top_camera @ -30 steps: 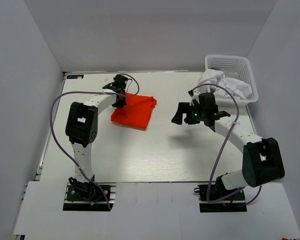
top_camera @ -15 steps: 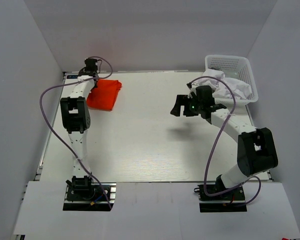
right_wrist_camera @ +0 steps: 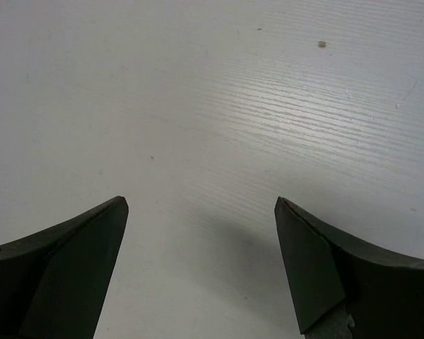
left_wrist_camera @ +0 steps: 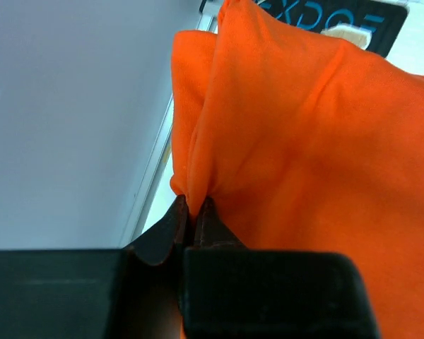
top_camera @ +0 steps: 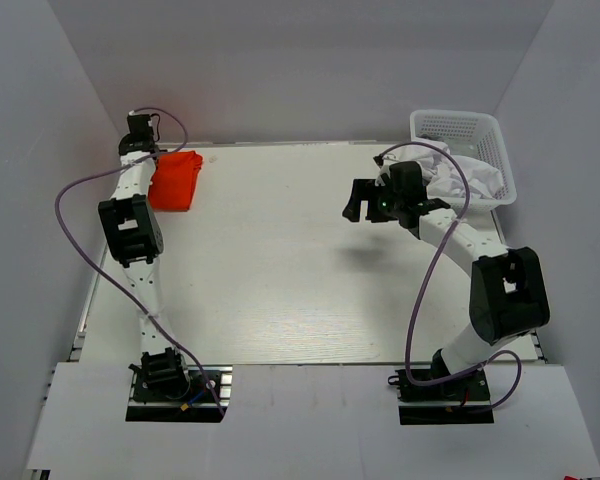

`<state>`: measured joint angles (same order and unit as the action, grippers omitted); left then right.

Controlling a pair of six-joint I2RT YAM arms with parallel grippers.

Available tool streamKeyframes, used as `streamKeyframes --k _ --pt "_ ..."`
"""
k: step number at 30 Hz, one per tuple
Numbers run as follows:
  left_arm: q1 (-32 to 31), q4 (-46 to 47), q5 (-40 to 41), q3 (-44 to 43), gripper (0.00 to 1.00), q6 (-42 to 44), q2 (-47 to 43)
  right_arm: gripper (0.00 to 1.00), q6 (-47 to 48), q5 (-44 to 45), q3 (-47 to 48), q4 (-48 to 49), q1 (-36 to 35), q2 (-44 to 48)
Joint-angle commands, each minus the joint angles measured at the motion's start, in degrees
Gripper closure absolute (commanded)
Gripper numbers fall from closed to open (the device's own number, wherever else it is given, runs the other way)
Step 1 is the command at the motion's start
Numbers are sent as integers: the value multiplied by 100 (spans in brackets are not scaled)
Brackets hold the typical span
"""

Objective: Fold and stack the t-shirts
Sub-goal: Put the neatly folded tshirt into the corner of the board with the left arm

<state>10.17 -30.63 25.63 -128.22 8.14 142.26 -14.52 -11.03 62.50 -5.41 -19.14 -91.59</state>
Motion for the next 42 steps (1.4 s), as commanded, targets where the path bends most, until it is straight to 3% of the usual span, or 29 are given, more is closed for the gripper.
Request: streamKeyframes --k 1,3,5,6,7,8,10,11,21,24,25,27,28,30,36,38,42 --pt "10 409 -313 -308 100 205 82 10 64 48 158 233 24 -69" --pt "11 357 -243 -466 100 205 136 10 72 65 166 286 24 -87" --pt "11 216 -242 -528 88 92 206 10 64 74 210 251 24 -131" --pt "63 163 -182 -528 74 91 206 10 55 83 253 234 15 -148" --pt "64 102 -181 -528 33 30 206 10 55 74 280 207 15 -157" --pt "64 101 -24 -459 21 -66 58 10 46 31 272 207 24 -166" --pt "64 -47 -23 -458 13 -129 -83 10 46 65 263 225 24 -105" --pt "64 -135 -92 -510 0 -250 -162 10 55 100 228 216 -2 -78" --pt "-76 -698 170 59 0 -1171 -1998 10 -156 -330 -658 734 -11 817" --pt "-129 -936 -459 1015 0 -1954 -3066 10 -279 -365 -1018 840 6 1151" --pt "-130 -884 -906 1915 0 -2253 -3412 10 -331 -374 -1090 831 -2 1205" --pt "-270 -52 -2128 3157 0 -2544 -4184 10 -428 -427 -1248 796 6 1406" --pt "-418 396 -2915 4460 0 -2659 -4998 10 -472 -427 -1310 709 6 1485" --pt "-586 1400 -3422 6027 0 -2783 -5714 10 -429 -435 -1433 621 15 1626" --pt "-1035 3076 -4730 8914 0 -3432 -7825 10 -613 -521 -2162 1313 15 1969" --pt "-1088 3309 -4892 9200 0 -3565 -8116 10 -648 -698 -2391 1699 -2 1978" --pt "-1140 3002 -4427 9069 0 -3425 -8363 10 -841 -874 -2488 1815 -11 1943"
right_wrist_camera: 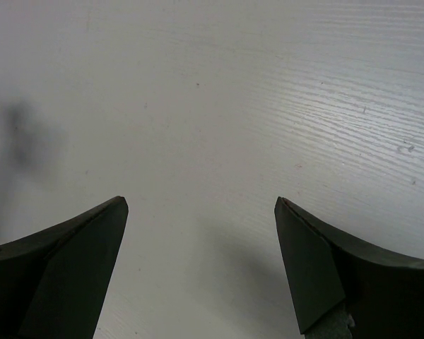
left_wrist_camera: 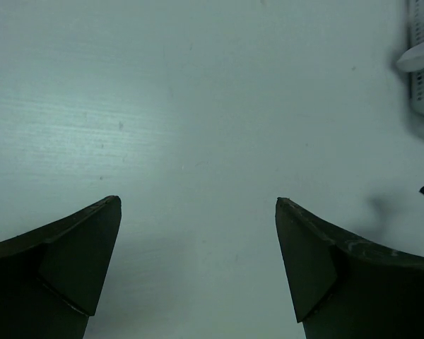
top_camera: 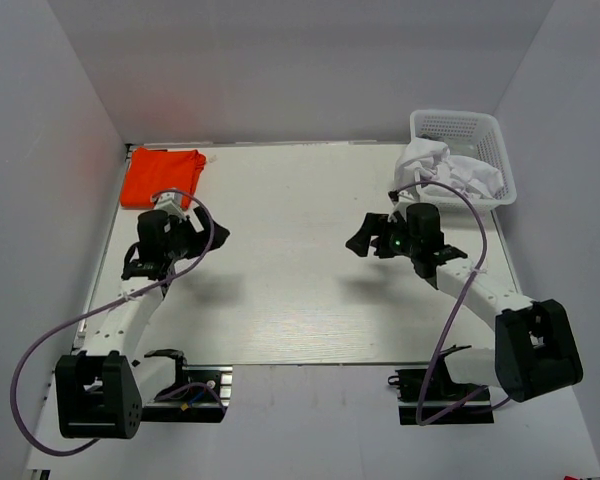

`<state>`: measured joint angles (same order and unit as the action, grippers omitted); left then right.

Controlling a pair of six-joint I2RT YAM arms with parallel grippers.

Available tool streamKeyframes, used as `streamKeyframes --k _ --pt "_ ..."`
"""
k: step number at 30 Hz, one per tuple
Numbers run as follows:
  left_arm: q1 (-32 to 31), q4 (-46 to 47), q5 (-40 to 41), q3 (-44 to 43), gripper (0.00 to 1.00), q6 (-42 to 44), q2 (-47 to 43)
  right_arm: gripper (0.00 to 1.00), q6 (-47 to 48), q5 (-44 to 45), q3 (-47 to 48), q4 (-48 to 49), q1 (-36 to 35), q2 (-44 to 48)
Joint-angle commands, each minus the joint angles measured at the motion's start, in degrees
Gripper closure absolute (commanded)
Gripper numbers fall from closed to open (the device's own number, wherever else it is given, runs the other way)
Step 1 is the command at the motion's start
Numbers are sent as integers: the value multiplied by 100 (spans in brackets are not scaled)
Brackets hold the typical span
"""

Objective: Fold and stack the t-shirts
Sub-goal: Put the neatly folded tshirt into the corner of the board with the left arm

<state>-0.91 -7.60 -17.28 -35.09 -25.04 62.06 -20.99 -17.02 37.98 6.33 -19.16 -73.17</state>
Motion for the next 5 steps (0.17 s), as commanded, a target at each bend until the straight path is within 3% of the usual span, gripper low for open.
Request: streamKeyframes --k 1,5 --pt "-32 698 -188 -244 0 -107 -344 10 -203 -311 -79 763 -9 101" --pt "-32 549 -329 -358 0 86 -291 10 -256 -267 -203 844 -9 83"
